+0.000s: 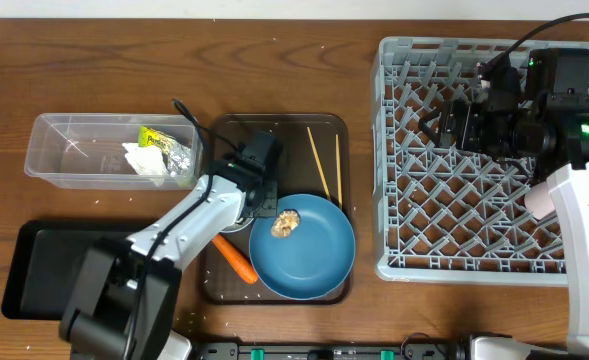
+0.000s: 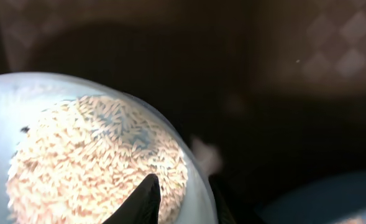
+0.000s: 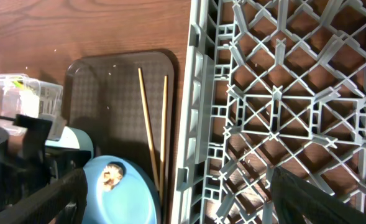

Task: Sort waste into correct bins and load items into the dishwasher rack
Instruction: 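Carry the rice bowl left and tip rice onto the black tray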

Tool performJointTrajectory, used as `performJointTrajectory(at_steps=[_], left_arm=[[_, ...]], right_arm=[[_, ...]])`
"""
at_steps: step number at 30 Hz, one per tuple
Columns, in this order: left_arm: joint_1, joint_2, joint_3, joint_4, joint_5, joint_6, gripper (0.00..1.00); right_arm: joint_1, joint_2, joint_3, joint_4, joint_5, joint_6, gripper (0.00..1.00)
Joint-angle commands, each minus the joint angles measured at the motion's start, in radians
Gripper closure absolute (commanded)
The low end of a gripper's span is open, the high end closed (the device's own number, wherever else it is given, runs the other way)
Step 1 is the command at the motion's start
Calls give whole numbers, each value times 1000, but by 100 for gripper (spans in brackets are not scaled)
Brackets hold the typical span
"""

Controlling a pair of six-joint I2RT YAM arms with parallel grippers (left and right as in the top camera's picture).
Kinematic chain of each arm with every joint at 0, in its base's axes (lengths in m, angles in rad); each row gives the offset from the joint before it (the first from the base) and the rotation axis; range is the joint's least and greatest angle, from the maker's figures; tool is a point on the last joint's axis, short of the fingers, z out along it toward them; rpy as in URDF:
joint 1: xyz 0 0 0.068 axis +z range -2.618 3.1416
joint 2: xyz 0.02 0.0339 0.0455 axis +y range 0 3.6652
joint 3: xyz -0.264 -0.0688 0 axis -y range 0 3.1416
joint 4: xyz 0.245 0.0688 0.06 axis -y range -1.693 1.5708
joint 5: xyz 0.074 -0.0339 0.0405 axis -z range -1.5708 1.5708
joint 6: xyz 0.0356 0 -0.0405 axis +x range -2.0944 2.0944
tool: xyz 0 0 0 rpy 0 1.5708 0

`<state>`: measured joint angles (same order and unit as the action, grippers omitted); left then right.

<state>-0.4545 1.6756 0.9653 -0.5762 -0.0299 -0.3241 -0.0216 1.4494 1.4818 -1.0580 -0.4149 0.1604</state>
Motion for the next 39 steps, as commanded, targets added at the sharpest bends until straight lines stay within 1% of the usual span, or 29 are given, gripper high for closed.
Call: performJointTrajectory(at_steps=[1,4,6,7,8,12,17,19,22,25,27,29,34,36,39], left_arm=[[-2,26,0,12,-9,72,72],[-2,32,0,37,-15,92,73],[-2,29,3,42,-15,92,81],[-2,27,8,42,-15,92,90],[-2,22,16,37,-14,92,94],[-3,-21,65,-18,12,91,94],[-3,-126,150,-123,117,91,94],[-3,-183,161,-142,148,89,94],[-2,-280,161,-169,145,27,94],[19,-362,159,-230,55,-122,94],[53,-413,152,-263,14,-186,94],[109,-463,140,-289,11,-227,94],[301,-565,83,-319,24,-238,94],[404,-596,53,-324,84,-223,94],[576,-626,0,-304,240,-159,94]], right_arm=[[10,2,2,-3,-8,11,13],[10,2,2,-3,-8,11,13],[10,2,2,-4,-8,11,13],[10,2,2,-5,-8,11,13],[10,2,2,-5,-8,11,13],[10,2,2,-2,-7,11,13],[10,2,2,7,-7,11,13],[10,2,2,10,-7,11,12],[10,2,2,11,-7,10,12],[10,2,2,13,-7,10,12],[10,2,2,13,-7,11,12],[10,2,2,12,-7,11,12],[10,2,2,5,-7,10,12],[10,2,2,0,-7,11,12],[10,2,2,-1,-7,10,12]])
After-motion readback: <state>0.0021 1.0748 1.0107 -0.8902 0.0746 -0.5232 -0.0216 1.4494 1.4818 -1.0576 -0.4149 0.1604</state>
